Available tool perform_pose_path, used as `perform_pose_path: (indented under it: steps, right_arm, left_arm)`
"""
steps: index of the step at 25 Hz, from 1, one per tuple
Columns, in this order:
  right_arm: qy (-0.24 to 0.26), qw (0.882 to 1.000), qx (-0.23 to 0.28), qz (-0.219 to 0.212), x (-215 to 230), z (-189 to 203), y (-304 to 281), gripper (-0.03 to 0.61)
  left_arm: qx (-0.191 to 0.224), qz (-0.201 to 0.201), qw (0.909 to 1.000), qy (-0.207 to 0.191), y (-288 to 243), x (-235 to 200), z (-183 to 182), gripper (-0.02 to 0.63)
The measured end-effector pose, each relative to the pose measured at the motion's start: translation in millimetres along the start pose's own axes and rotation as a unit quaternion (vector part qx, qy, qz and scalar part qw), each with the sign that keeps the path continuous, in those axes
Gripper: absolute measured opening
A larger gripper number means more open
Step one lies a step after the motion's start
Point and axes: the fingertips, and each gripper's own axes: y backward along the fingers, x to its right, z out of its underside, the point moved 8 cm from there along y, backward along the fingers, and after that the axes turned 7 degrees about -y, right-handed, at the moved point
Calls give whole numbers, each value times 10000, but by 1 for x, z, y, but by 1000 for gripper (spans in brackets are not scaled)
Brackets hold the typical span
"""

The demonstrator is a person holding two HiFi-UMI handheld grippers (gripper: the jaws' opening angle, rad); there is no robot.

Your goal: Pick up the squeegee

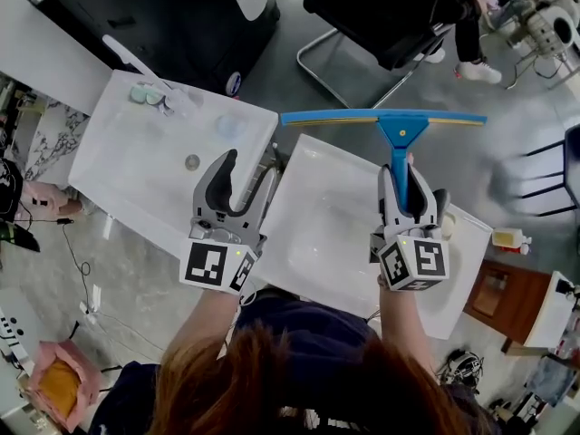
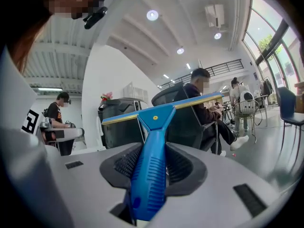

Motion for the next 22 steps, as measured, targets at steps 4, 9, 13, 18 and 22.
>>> perform_pose_path:
  steps: [4,9,13,18,22]
  right_arm:
    - [63,9996,275,-89,-2,-15,13,160]
    - [32,9990,424,-106,-4,-23,27,160]
    - [71,9975,684,-155,-5,-28,38,160]
    - [115,9958,895,-157,-5,-39,48,160]
    - [190,9947,992,-192,-8,-47,53,159]
  left_arm:
    - [72,81,9999,-2,3,9,-8,159]
    - [92,172,9998,20,3,16,-14,60]
    - [110,326,9994,96,4,22,-16,35]
    - [94,364,9993,51,5,28,-22,25]
    - [137,411,9991,33,4,33,-27,21]
